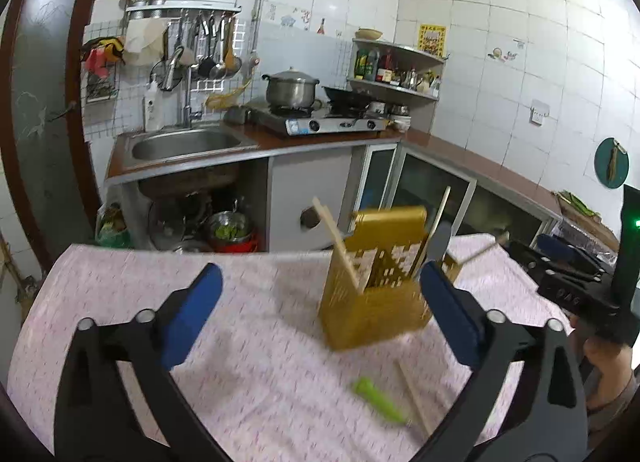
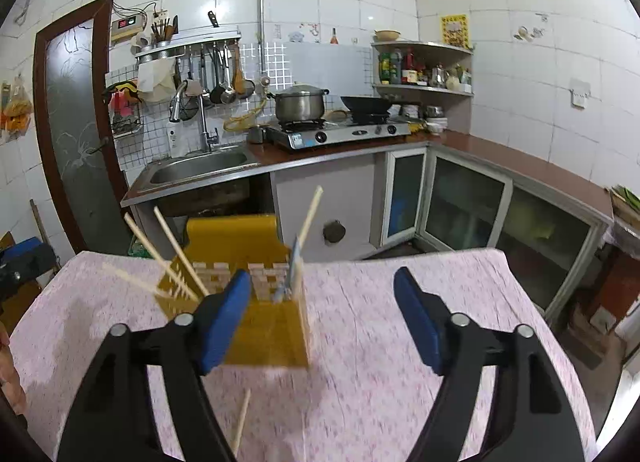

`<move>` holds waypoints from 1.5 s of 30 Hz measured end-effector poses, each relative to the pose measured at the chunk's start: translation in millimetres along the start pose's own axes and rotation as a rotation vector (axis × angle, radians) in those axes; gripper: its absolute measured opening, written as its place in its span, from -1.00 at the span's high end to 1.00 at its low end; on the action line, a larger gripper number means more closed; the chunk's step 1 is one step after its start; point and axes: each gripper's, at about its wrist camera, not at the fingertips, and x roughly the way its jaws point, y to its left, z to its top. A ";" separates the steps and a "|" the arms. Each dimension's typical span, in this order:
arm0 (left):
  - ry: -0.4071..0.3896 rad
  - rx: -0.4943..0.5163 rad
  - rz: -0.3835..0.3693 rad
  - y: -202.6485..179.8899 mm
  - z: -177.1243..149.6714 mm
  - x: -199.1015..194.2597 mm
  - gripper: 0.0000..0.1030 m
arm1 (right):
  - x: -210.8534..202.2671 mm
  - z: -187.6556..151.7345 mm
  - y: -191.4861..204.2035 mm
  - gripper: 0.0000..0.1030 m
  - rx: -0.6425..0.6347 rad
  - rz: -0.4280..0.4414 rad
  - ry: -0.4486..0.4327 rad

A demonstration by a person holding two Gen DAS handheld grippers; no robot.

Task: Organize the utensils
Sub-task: 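Move both open tools back down toward the remaining utensils, then close the right tool on the green-handled fork while the left tool approaches the metal spoon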

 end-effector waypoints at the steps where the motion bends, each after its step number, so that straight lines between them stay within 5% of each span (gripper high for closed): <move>1: 0.007 -0.004 -0.001 2.8 -6.3 -3.2 -0.90 | -4.4 -8.0 -2.0 -0.54 0.001 -0.007 0.004; 11: 0.108 -0.013 0.002 15.7 -77.5 -12.5 -0.90 | -40.3 -81.5 -0.5 -0.86 -0.030 -0.055 0.017; 17: 0.183 -0.009 -0.046 10.6 -112.1 -9.8 -0.90 | -36.7 -119.4 5.7 -0.87 -0.056 -0.058 0.108; 27: 0.326 -0.041 0.013 17.1 -152.0 10.0 -0.90 | -30.1 -154.1 16.6 -0.85 -0.057 -0.026 0.221; 31: 0.359 -0.045 0.020 20.9 -166.1 14.3 -0.90 | -23.6 -165.6 27.3 -0.50 -0.070 0.001 0.281; 37: 0.368 -0.066 0.026 28.7 -170.5 16.5 -0.90 | -19.7 -177.6 44.9 -0.47 -0.097 0.057 0.328; 45: 0.381 -0.078 0.011 26.1 -171.2 14.5 -0.90 | -15.3 -181.2 51.5 -0.08 -0.059 0.145 0.374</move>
